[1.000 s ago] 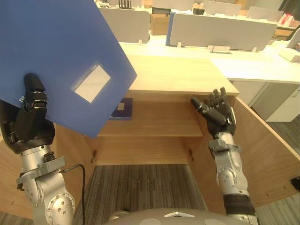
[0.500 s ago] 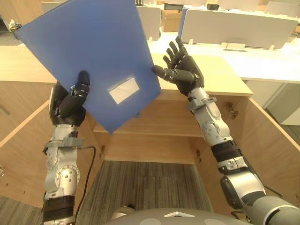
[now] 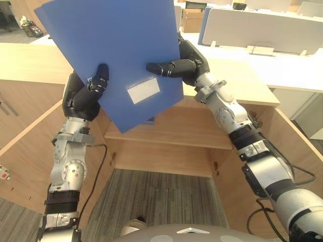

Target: Walk over to the cabinet, pick up the folder, carry it to the office cabinet, place the folder inside the office cabinet, then close the office cabinet door

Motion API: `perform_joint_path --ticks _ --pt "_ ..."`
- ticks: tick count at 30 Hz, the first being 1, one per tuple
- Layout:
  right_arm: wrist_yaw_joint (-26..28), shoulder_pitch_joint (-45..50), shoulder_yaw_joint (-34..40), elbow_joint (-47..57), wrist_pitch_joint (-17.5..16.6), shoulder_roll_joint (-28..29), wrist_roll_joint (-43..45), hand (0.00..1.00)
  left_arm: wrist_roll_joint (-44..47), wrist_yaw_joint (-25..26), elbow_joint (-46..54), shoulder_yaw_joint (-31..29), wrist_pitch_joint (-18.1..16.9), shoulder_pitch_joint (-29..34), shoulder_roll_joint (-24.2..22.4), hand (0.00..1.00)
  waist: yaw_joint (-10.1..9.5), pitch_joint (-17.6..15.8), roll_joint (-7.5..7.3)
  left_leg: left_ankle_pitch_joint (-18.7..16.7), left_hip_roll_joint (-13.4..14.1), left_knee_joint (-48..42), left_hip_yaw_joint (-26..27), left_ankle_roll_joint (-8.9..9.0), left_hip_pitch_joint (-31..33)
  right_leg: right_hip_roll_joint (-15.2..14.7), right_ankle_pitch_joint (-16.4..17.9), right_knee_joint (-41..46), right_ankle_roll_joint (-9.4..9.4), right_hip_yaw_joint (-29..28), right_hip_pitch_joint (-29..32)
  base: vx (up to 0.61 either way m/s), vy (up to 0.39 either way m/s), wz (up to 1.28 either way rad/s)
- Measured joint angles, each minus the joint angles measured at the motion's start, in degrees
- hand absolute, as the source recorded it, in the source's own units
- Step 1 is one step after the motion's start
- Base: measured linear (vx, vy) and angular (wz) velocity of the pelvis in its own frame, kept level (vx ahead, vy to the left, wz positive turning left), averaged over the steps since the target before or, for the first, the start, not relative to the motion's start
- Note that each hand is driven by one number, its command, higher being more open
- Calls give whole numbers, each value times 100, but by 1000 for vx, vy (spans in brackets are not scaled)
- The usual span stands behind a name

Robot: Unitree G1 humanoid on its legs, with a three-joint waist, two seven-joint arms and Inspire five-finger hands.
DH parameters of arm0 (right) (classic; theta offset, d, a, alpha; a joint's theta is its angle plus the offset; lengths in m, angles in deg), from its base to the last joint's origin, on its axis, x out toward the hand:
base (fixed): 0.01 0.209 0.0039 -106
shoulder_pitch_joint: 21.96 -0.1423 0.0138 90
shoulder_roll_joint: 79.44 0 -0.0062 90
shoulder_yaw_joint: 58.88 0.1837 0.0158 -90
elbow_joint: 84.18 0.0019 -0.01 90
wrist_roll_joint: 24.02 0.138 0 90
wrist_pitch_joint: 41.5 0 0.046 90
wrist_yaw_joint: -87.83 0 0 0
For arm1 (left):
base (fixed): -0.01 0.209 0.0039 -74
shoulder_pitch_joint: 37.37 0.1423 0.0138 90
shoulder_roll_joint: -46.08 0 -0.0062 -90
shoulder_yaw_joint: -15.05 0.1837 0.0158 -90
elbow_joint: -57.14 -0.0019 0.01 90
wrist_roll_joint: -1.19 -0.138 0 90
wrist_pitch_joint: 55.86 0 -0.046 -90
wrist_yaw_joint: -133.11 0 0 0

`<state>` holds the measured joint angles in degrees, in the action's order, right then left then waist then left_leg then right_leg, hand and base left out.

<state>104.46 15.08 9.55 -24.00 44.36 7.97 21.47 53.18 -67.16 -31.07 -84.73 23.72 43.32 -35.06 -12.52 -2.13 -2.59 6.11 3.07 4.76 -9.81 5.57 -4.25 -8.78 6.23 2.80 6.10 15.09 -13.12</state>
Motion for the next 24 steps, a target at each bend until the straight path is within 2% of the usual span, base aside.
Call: perform_joint_path --ticks 3,4,10,17,18,21,24 --pt "95 -265 -434 -202 77 -174 2 100 0 -125 0 37 -106 -103 143 0 -35 1 -5 -11 0 -1 -10 14 17 4 0 -16 0 13 0 6 -10 0" --pt "109 -284 -523 -207 110 -210 3 0 3 -135 -1 67 -123 -160 162 0 -64 3 -9 -15 3 -1 -18 19 25 8 0 -22 0 22 0 14 -33 3" --pt "284 -388 -1149 -399 223 -400 83 0 24 -143 -93 323 -192 -179 696 0 -153 5 -13 -78 56 -84 -80 87 118 80 -4 -86 -7 54 -7 5 -33 4" --pt "522 -289 -1610 -407 264 -660 478 0 193 -171 -393 574 -152 -175 924 0 -126 6 -13 -193 61 -277 -97 117 205 100 7 -92 -25 63 -18 2 -11 1" --pt "522 -203 -1610 -407 261 -673 524 0 192 -193 -393 651 -149 -170 972 100 -129 6 -14 -198 61 -284 -97 117 210 100 8 -93 -26 64 -18 0 0 0" --pt "522 101 -1629 -334 261 -735 644 0 191 -205 -383 815 -58 -75 999 100 -126 8 -17 -208 37 -340 -109 119 243 88 7 -63 -29 87 0 1 -4 1" --pt "568 558 -1709 -276 268 -766 696 0 245 -499 -354 1085 -23 355 992 100 -90 19 -32 -229 37 -369 -118 126 282 88 9 -82 -28 85 1 1 -3 1"
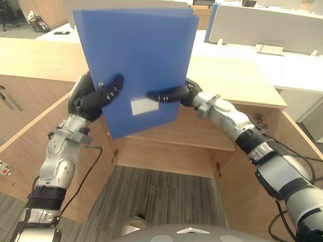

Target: Walk over to the cabinet, pick up the folder, carry it to the office cabinet, place the folder inside the office cabinet, then close the office cabinet door

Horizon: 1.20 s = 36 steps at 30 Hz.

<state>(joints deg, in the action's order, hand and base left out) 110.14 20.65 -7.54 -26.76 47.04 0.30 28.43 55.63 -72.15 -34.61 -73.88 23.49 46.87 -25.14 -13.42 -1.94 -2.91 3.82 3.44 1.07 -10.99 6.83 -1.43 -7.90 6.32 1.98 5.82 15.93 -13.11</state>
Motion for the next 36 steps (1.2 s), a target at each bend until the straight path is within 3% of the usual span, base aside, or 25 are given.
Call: perform_joint_path --ticks 8,12,18,20,23,27,29,32,36 --pt "200 1098 -305 400 408 -212 -191 0 112 -425 -31 379 386 1519 -91 100 127 2 -2 -3 18 -5 -15 3 -2 22 0 -1 0 13 -12 0 0 0" --pt "275 1225 -398 895 454 -661 -831 0 -892 -484 -346 567 440 1942 -190 100 100 0 1 -2 25 5 -40 2 -1 33 0 6 0 44 -16 -7 -7 2" --pt "418 1574 -513 1383 456 -1012 -2045 0 -3389 -439 -1252 821 444 2106 -725 100 77 2 -1 5 29 31 -16 -8 1 28 0 27 0 30 24 -13 -7 -2" --pt "378 2144 -366 1306 481 -833 -2582 0 -5021 30 -2039 647 424 1944 -1391 100 -35 3 -2 9 30 31 4 -12 13 25 0 42 0 -1 56 -1 -1 -5" --pt "121 2601 -321 679 596 -196 -3266 0 -6173 469 -3246 193 443 1837 -2180 100 -22 -9 13 26 39 31 48 -20 24 19 0 80 1 -49 114 -2 -3 -8" --pt "-273 3146 185 -608 613 582 -3418 0 -6338 839 -4456 -420 513 1665 -2565 100 -19 -82 89 48 20 36 38 -33 31 -2 -1 102 4 -48 123 -11 -1 2" --pt "-506 3173 508 -1252 610 878 -3414 0 -6139 1125 -5120 -1033 583 1612 -2771 100 152 -136 188 96 21 142 52 -52 -19 -14 -5 126 15 -56 144 -50 -4 -3" --pt "-627 3237 826 -1723 568 1043 -3457 0 -6137 1317 -5289 -1184 581 1568 -2814 100 179 -154 207 139 39 220 76 -41 -25 -13 -1 196 18 -81 220 -35 -5 -5" --pt "-827 3262 1599 -2642 541 1424 -3842 0 -6132 1766 -5584 -1850 653 1520 -2979 100 177 -170 206 136 11 234 135 -52 -99 -58 19 228 43 -130 200 -10 0 -6"
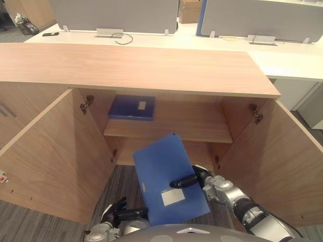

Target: Walk over to the cabinet, pick up the folder, carry it to the office cabinet, place the folder inside the office cabinet, then close the office cabinet door

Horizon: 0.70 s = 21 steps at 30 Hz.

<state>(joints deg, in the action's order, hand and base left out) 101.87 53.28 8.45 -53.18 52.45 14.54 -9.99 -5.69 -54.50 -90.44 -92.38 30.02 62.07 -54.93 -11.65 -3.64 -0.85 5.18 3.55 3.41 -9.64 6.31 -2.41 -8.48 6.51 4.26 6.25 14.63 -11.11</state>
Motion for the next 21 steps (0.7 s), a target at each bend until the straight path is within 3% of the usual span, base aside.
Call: perform_joint_path --ticks 3,5,8,11,14,21 --pt "-354 7 729 -459 -2 170 472 0 0 231 -90 -501 84 -2 6 100 -13 -58 3 -5 -29 6 -18 5 -10 -36 53 57 15 24 13 -10 -2 4" --pt "-700 21 1467 -581 -33 342 1772 0 2 419 -220 -851 201 36 53 100 -36 -134 15 -9 -47 7 -38 0 -11 -55 72 67 20 41 13 -10 -6 5" --pt "-923 18 2403 -540 -541 719 3793 0 15 661 -322 -1117 328 279 102 100 -72 -186 22 -23 -102 -1 -56 -29 -8 -99 89 61 46 66 -2 13 -7 3" --pt "-999 -24 2971 -448 -996 958 5172 0 58 775 -376 -1190 353 460 81 100 -139 -208 16 -25 -194 -14 -113 -79 -1 -180 102 53 77 136 -53 41 0 11" --pt "-1140 -46 3368 -256 -1345 1176 5915 0 54 915 -376 -1278 413 454 -3 100 -214 -250 -27 -29 -267 -18 -153 -97 -1 -247 113 52 103 200 -90 25 -3 11" --pt "-1324 -214 3442 -116 -1641 1670 6820 0 240 972 -376 -1129 413 393 -201 100 -274 -332 -35 -149 -358 -116 36 -176 -30 -381 61 156 192 22 -20 -13 19 -12"
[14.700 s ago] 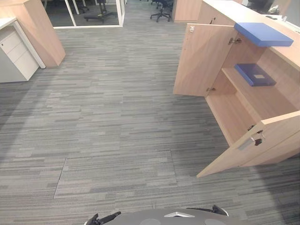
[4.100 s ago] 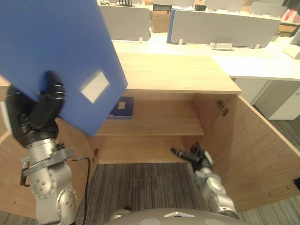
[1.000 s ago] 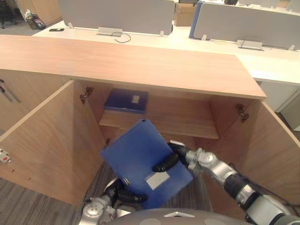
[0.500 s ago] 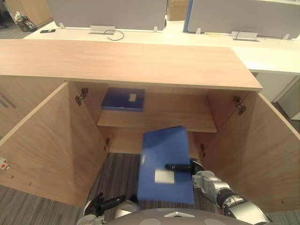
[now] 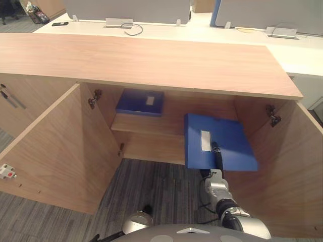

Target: Walk over to the cabinet, pick up the folder, carry it to the office cabinet, place the folder inside the office cabinet, then close the office cabinet door

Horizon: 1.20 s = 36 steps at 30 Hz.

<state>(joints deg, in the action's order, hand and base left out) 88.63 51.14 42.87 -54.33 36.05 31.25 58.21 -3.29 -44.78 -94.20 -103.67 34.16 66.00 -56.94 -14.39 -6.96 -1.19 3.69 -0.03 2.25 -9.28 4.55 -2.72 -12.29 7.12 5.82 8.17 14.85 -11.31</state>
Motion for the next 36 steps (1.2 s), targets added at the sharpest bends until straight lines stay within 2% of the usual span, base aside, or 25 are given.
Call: perform_joint_path --ticks 3,5,6,7,8,10,11,12,13,14,15,17,18,19,20,21,22,24,26,28,31,36 --pt "-154 -10 -11 0 -72 45 26 0 50 39 4 181 -4 -13 -76 100 -104 -61 155 -131 -43 -116 16 -97 -126 -106 -14 551 29 -81 134 -56 80 -12" --pt "-212 -48 -74 1 -60 66 20 0 62 65 4 233 -5 17 -117 100 -112 -57 220 -165 -65 -137 -152 -133 -197 -198 -18 1205 22 -85 380 -59 51 1" --pt "-213 -90 -134 1 -58 86 20 0 62 74 15 309 -6 12 -100 100 -99 -75 222 -183 -136 -234 -228 -162 -203 -295 -47 1844 -20 -95 643 -44 59 19" --pt "-215 -111 -172 1 -51 86 21 0 62 79 18 336 -11 13 -92 100 -102 -86 226 -200 -139 -290 -272 -188 -227 -371 -117 2302 -127 -93 850 -57 77 25" --pt "-215 -139 -245 1 -41 83 20 0 61 93 17 357 -10 33 -93 100 -94 -106 264 -220 -142 -316 -328 -208 -299 -445 -326 2823 -449 -52 1059 -34 51 19" --pt "-214 -186 -453 3 -16 101 -4 0 61 105 17 353 -8 84 -84 100 -100 -113 282 -226 -144 -240 -430 -203 -407 -505 -553 3114 -789 103 1141 -45 37 10" --pt "-213 -248 -585 3 34 113 -55 0 62 121 18 345 -10 110 -69 100 -108 -106 239 -226 -139 -108 -495 -202 -419 -502 -553 3018 -791 113 1137 -35 -15 3" --pt "-210 -325 -646 12 60 172 -84 0 63 141 18 335 -11 108 -70 100 -100 -78 99 -228 -233 -212 -505 -222 -377 -514 -543 2903 -796 104 1130 -30 -9 -14" --pt "-183 -459 -697 45 84 143 -91 0 63 135 15 346 3 106 -125 100 -112 -217 146 -484 -326 -914 -514 -361 -34 -523 -472 2959 -779 75 1147 -57 6 -31" --pt "-177 -469 -707 61 100 166 -91 0 62 127 4 348 12 132 -158 100 -134 -262 192 -593 -331 -1061 -491 -392 14 -545 -467 3017 -764 64 1177 -105 37 -37" --pt "-191 -482 -778 67 114 258 -74 0 62 145 11 361 10 195 -203 100 -95 -265 162 -584 -345 -1002 -488 -425 7 -569 -520 3062 -683 42 1233 -91 4 -19" --pt "-194 -487 -800 114 133 260 -73 0 62 150 99 426 -7 152 -167 100 -117 -313 38 -569 -317 -612 -526 -451 -34 -537 -498 2936 -614 42 1311 -39 -71 5" --pt "-197 -491 -799 121 142 310 -71 0 60 160 136 417 -14 117 -108 100 -115 -284 -124 -515 -348 -422 -501 -449 -134 -503 -326 2503 -585 50 1213 70 -121 21" --pt "-200 -506 -787 335 117 309 -82 0 61 169 198 393 -7 80 -84 100 -59 -330 -298 -744 -559 -1533 -219 -462 307 -567 239 2069 -295 138 957 141 -140 4" --pt "-185 -542 -767 452 82 299 -65 0 60 161 161 289 16 20 -95 100 -162 -487 -439 -1016 -717 -1767 -158 -397 381 -746 632 1702 135 273 658 138 -109 20" --pt "-213 -530 -728 451 71 287 -65 0 60 159 168 295 32 13 -107 100 -81 -501 -355 -1029 -681 -1849 -284 -377 406 -689 570 1717 74 456 575 44 -118 37" --pt "-267 -509 -712 450 16 319 -37 0 60 175 308 317 0 62 -107 100 19 -444 -330 -1022 -629 -1788 -412 -369 443 -589 536 1590 -24 647 542 2 -82 52" --pt "-269 -550 -708 452 -42 348 -43 0 63 208 354 315 1 26 -135 100 19 -415 -259 -1009 -516 -1776 -496 -277 553 -357 530 1244 -124 793 440 -2 -101 30" --pt "-278 -576 -783 452 -7 367 -43 0 203 254 385 329 2 -17 -149 100 23 -396 -256 -932 -368 -1642 -557 -199 569 -187 453 1002 -219 913 390 20 -135 14" --pt "-278 -576 -773 462 68 374 -69 0 231 276 410 347 9 -6 -166 100 3 -386 -268 -832 -279 -1502 -672 -107 566 -117 393 876 -205 1058 327 68 -103 19" --pt "-281 -566 -754 460 92 371 -71 0 229 299 411 482 8 -2 -135 100 -12 -361 -254 -735 -238 -1272 -720 -63 522 -59 353 718 -213 1134 240 104 -77 11" --pt "-282 -453 -558 409 97 308 -75 0 228 365 407 893 4 62 -21 100 -18 -333 -215 -490 -127 -740 -747 -80 325 -8 102 600 -320 1059 256 70 -20 2"
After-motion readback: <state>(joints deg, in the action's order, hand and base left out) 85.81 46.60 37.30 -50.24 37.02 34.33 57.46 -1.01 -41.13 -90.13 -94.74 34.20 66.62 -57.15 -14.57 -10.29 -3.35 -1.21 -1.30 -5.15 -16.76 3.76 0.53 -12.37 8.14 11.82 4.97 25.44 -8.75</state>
